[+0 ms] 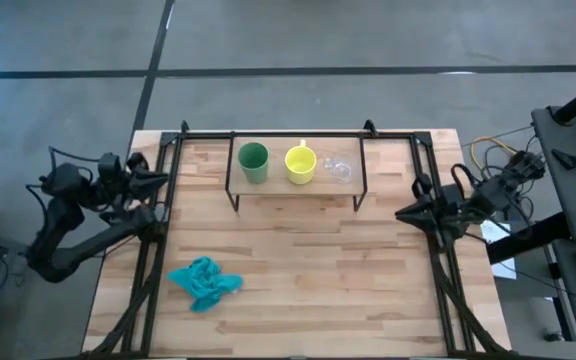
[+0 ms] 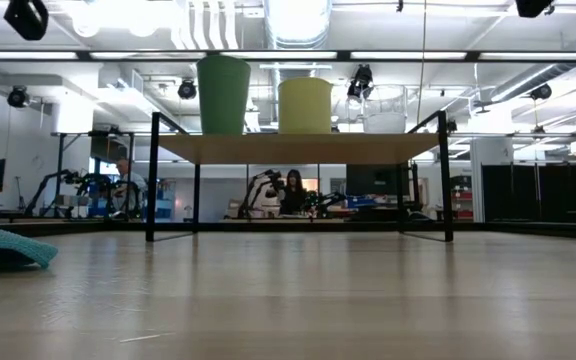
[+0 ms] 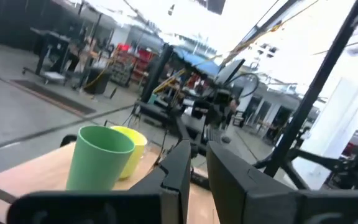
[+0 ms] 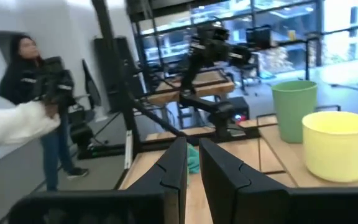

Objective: Stack small to large cups/mugs on shelf
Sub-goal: Return to Home Position

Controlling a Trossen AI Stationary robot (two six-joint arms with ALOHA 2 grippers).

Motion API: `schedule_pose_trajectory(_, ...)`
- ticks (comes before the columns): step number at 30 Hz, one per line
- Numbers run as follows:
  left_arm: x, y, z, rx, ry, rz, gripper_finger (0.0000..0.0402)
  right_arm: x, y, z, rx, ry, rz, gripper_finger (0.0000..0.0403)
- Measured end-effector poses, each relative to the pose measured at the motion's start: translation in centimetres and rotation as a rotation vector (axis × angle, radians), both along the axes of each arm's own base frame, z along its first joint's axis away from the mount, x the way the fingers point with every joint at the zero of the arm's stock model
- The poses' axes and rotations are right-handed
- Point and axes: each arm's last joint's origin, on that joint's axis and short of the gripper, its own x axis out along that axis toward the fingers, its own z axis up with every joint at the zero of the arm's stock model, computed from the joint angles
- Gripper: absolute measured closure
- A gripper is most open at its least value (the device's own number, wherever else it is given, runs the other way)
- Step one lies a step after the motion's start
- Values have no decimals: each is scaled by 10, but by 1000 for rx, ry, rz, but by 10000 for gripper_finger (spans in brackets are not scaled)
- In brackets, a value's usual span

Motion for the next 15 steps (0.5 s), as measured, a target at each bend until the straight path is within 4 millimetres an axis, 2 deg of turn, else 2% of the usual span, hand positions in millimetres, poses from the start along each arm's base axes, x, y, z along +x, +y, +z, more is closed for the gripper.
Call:
schedule_pose_trajectory(8, 6, 4, -31, -30, 41, -2, 362, -11, -7, -24, -61, -1, 9, 364)
schedule_pose_trajectory(15, 22, 14, -39, -21, 41, -1, 362, -17, -12, -47, -58, -21, 1, 364)
